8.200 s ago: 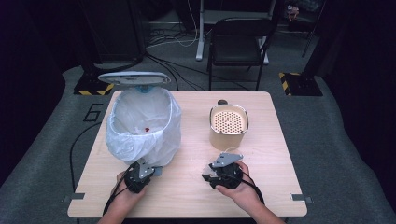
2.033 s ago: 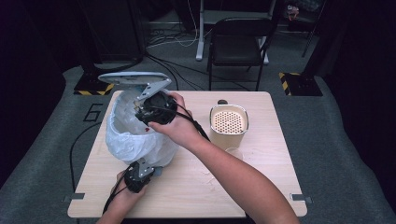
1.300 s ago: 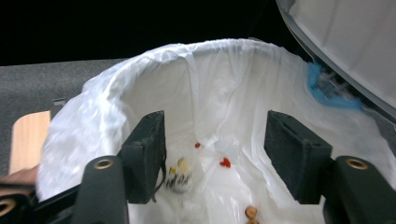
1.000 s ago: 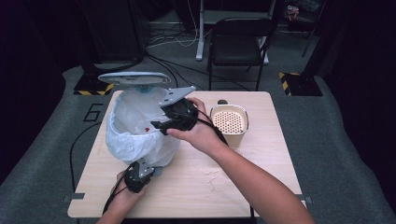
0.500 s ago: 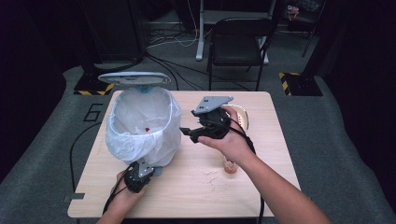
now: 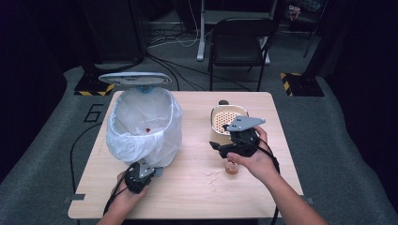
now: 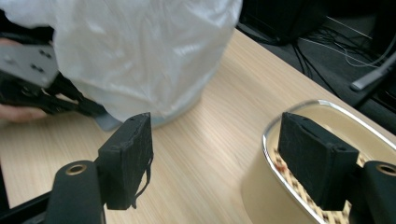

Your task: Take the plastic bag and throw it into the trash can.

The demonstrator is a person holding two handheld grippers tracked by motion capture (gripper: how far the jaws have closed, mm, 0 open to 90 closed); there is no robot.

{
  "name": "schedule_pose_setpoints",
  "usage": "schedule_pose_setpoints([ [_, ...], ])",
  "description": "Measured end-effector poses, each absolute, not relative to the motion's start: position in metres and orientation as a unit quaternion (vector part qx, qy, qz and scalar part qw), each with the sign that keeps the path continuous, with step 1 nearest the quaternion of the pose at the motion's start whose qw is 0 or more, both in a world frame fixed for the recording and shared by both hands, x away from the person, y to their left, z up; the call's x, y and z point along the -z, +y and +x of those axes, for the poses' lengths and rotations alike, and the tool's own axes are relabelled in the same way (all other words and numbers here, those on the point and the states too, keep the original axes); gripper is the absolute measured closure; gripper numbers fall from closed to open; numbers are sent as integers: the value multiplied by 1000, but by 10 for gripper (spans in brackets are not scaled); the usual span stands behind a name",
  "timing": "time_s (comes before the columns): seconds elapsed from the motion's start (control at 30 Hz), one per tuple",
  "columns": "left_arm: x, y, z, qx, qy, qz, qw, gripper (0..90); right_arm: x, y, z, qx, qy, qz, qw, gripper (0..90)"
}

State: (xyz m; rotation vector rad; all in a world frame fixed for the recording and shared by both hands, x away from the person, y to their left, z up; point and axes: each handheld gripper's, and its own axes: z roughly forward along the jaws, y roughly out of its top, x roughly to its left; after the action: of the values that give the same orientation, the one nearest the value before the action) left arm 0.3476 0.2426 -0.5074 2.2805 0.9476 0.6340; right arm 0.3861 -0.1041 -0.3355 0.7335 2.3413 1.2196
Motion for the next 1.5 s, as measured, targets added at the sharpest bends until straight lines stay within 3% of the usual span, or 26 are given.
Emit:
schedule_pose_setpoints([
  [0.33, 508, 243, 347, -238, 356, 855, 292, 900, 388, -145, 375, -418, 830, 312, 197, 155],
  [0.73, 508, 243, 348, -236, 357, 855, 293, 900, 433, -155, 383, -407, 822, 350, 191, 31],
  [0.93, 507, 243, 348, -232, 358, 857, 290, 900, 453, -152, 390, -398, 825, 356, 183, 37],
  [1.27, 508, 242, 347, -232, 363, 852, 297, 900, 473, -148, 398, -389, 828, 360, 184, 196],
  [1.5, 508, 242, 347, -234, 365, 851, 297, 900, 473, -152, 397, -390, 825, 365, 185, 226],
])
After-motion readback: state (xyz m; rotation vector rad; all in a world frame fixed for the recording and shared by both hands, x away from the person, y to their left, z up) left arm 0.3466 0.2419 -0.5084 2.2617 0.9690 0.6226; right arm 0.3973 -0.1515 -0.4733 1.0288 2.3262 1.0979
